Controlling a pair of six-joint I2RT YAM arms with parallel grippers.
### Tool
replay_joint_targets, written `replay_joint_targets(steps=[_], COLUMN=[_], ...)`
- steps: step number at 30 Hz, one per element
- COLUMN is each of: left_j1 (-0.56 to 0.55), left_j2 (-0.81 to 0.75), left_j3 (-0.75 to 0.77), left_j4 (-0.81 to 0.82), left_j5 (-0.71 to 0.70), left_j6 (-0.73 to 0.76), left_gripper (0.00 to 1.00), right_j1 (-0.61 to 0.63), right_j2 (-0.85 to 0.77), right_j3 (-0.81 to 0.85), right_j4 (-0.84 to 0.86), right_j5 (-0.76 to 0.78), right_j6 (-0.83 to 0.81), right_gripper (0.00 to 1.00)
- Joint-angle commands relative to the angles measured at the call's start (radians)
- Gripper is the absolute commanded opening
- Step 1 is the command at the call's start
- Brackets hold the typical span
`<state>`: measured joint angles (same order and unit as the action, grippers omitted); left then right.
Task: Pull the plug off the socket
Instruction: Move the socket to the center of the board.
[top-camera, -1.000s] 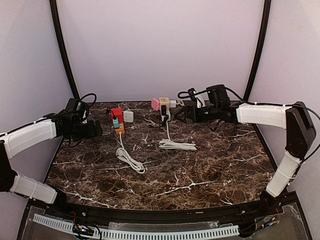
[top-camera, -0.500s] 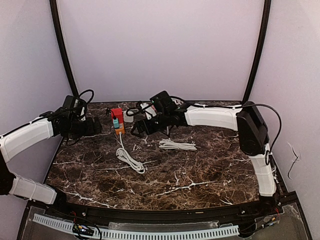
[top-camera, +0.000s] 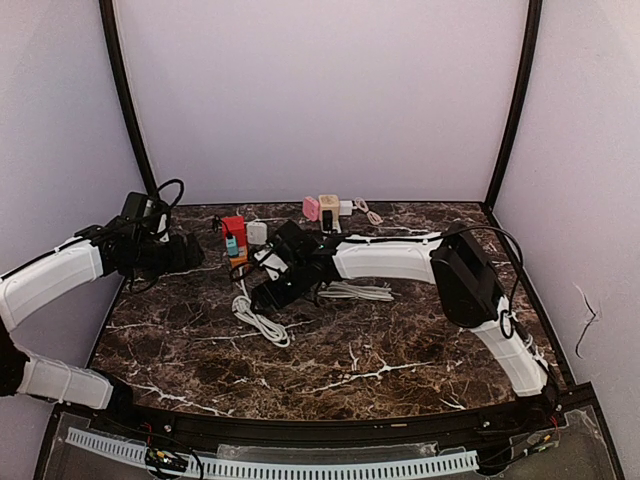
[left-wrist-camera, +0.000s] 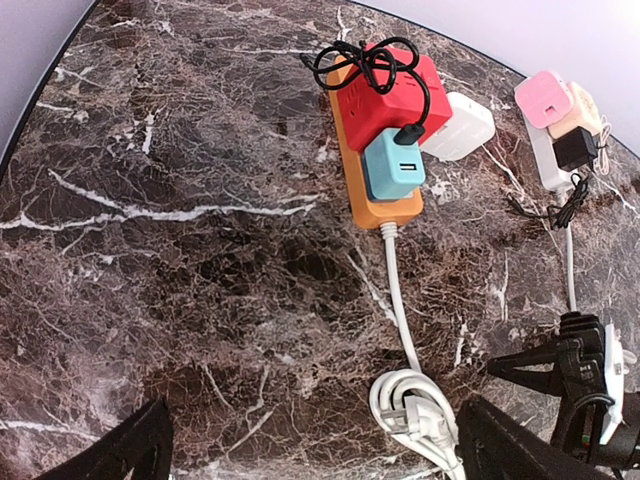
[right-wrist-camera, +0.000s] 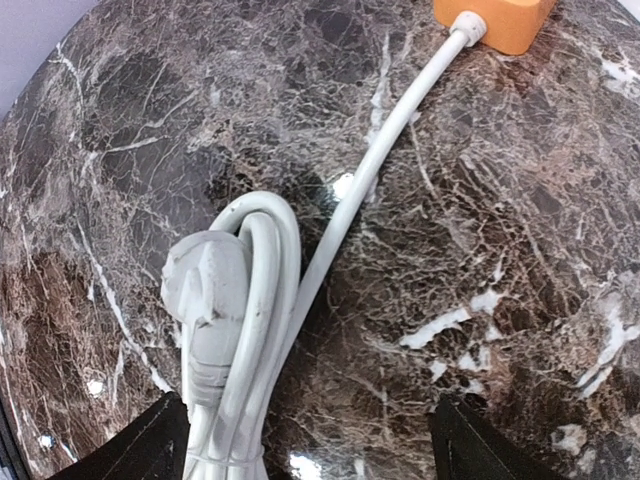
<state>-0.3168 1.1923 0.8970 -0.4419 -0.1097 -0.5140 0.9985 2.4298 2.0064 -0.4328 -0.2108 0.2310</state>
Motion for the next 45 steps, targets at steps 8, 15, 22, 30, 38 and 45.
replay_joint_targets(steps=[8,15,22,30,38,45], left_j1=[0.007,0.007,0.007,0.007,0.007,0.007], left_j2=[-0.022,-0.023,-0.023,-0.023,-0.016,-0.017], left_j3=[-0.023,-0.006,0.005,0.005,0.016,0.025], left_j4=[0.007,-0.004,-0.012,-0.014,-0.021,-0.027], left_j5=[0.015,0.016,0.033,0.039,0.047,0.05], left_j6=[-0.019,-0.03,-0.038,-0.047,-0.046,-0.045], left_gripper=[1.0,1.0,1.0,1.0,1.0,1.0], right_j1=[0.06,0.089,0.101,0.107,0.107,0.107], right_j2=[0.02,0.016,-0.013,-0.122,-0.275,-0.42], right_j3=[0.006,-0.014,-0.07,-0.2,-0.42,-0.628], right_j4=[-0.017,-0.046,-0.05,-0.036,-0.011,0.002], right_j5=[0.008,0.062,0.09,0.119,0.157,0.171], right_j6=[-0.021,-0.051,-0.059,-0.065,-0.065,-0.052], right_gripper=[0.74,0.61,0.5,0.28,0.22,0.16])
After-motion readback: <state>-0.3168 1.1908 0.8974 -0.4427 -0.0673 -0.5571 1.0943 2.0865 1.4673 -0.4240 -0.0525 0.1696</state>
